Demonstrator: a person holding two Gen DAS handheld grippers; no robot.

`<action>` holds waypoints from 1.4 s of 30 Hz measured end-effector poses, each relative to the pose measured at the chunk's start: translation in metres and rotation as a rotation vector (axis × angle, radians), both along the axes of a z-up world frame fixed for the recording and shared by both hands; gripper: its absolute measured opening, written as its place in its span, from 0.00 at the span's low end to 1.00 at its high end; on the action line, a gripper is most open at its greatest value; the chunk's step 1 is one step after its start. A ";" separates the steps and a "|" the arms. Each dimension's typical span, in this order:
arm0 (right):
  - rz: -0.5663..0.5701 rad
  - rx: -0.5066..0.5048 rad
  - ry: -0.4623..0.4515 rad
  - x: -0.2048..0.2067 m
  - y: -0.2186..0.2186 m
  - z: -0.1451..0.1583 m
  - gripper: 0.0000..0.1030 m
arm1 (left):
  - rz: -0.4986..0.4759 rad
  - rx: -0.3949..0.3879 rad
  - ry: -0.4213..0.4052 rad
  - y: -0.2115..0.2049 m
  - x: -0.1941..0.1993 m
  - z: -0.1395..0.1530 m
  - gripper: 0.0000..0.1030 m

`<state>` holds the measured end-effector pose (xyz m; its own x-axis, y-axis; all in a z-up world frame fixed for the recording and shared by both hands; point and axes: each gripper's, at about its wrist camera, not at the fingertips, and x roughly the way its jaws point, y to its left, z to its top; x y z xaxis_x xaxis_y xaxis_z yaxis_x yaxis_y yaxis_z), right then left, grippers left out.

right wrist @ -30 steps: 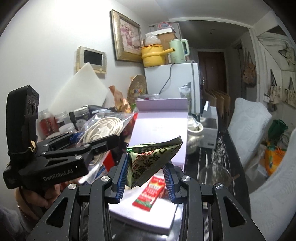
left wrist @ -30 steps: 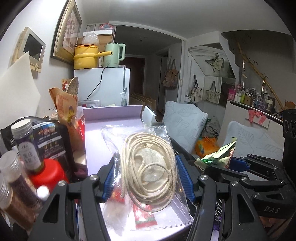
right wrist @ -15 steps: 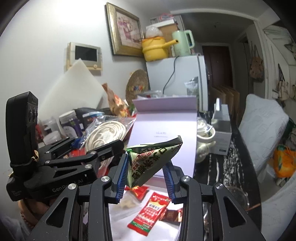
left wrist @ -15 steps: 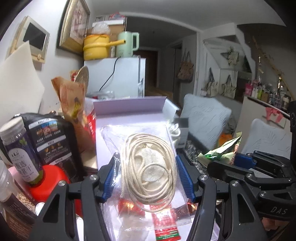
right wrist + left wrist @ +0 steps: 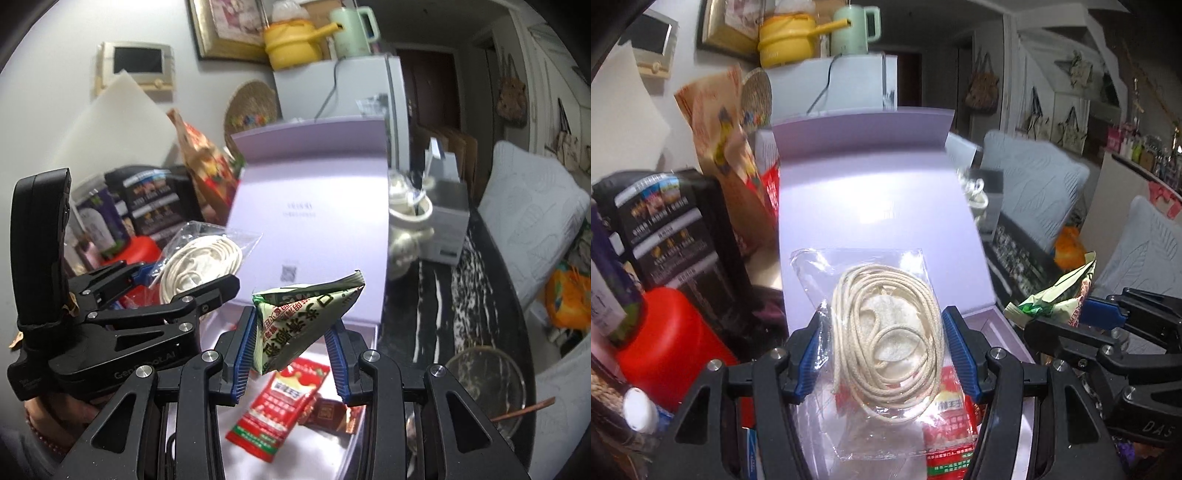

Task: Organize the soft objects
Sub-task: 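Carry the cord bag and green snack with both tools into the box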

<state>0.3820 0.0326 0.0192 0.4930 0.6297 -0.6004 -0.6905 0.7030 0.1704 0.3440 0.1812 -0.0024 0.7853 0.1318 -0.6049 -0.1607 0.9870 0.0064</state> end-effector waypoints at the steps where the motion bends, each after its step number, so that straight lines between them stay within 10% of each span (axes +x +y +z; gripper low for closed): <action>1: 0.001 -0.006 0.018 0.004 0.001 -0.005 0.35 | -0.001 -0.002 0.014 0.000 0.003 -0.004 0.58; 21: -0.024 -0.082 0.180 0.038 0.009 -0.052 0.36 | -0.011 -0.070 0.301 0.007 0.044 -0.074 0.58; 42: -0.036 -0.174 0.219 0.044 0.021 -0.076 0.37 | 0.040 0.007 0.396 -0.009 0.054 -0.087 0.60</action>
